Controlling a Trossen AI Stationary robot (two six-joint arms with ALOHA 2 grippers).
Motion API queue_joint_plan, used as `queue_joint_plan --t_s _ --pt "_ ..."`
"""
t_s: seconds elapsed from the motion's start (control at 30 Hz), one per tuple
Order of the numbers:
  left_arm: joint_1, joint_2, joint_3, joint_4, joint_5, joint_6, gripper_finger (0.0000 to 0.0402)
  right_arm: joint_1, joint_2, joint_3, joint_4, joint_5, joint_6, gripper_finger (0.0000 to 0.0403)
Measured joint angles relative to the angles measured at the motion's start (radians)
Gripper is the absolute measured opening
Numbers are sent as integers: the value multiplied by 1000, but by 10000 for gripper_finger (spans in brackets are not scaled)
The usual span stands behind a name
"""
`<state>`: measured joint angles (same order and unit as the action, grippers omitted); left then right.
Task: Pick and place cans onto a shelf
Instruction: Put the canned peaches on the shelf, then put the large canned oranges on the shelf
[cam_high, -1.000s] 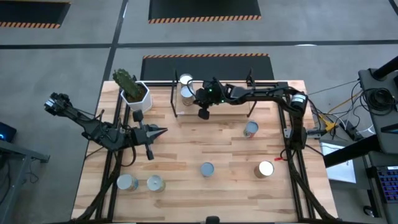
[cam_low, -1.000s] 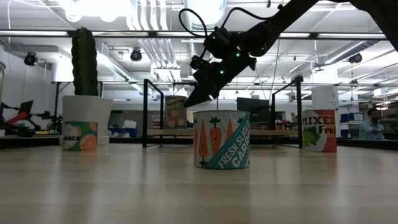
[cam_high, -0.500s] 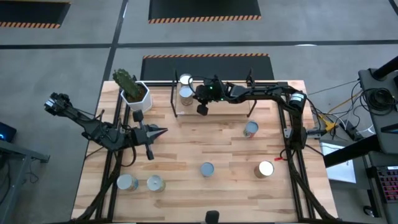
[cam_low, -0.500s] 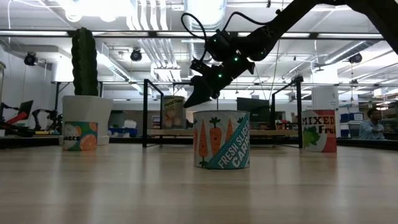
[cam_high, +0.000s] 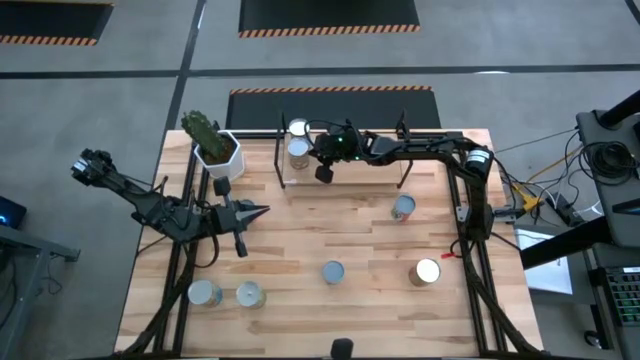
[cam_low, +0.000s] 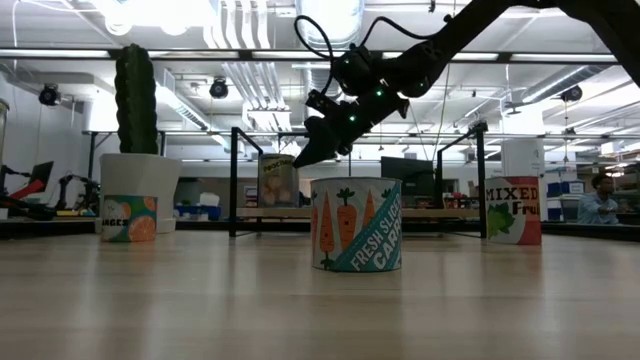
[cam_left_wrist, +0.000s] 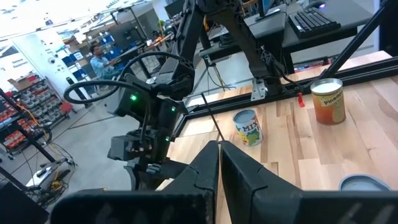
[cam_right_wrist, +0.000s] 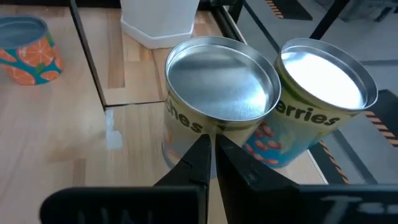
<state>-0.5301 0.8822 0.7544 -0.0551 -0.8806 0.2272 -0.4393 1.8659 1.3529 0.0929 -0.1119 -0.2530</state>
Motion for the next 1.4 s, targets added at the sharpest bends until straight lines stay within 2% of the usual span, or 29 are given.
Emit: queue_joint_plan --t_s 0.17,0.3,0.43,0.63,0.87,1.03,1.13,1.27,1.4 --pt "0 0 0 0 0 -1 0 16 -90 0 -109 -15 27 13" --pt "0 0 0 -1 0 -23 0 82 -193 0 -268 -29 33 13" --pt "0 0 0 -2 0 -82 0 190 -295 -24 -390 -37 47 13" --pt "-1 1 -7 -16 30 -251 0 392 -431 -147 -413 -35 116 13" --pt "-19 61 -11 -16 145 -483 0 601 -585 -320 -415 136 250 13" --pt "-26 147 13 -30 255 -738 0 708 -689 -401 -420 216 317 13" --pt "-26 214 90 -140 343 -965 0 760 -731 -440 -408 296 310 13" --pt "-38 345 275 -481 506 -1268 0 796 -764 -462 -362 389 269 13" --pt "-65 505 473 -806 673 -1495 0 808 -779 -485 -278 399 197 13"
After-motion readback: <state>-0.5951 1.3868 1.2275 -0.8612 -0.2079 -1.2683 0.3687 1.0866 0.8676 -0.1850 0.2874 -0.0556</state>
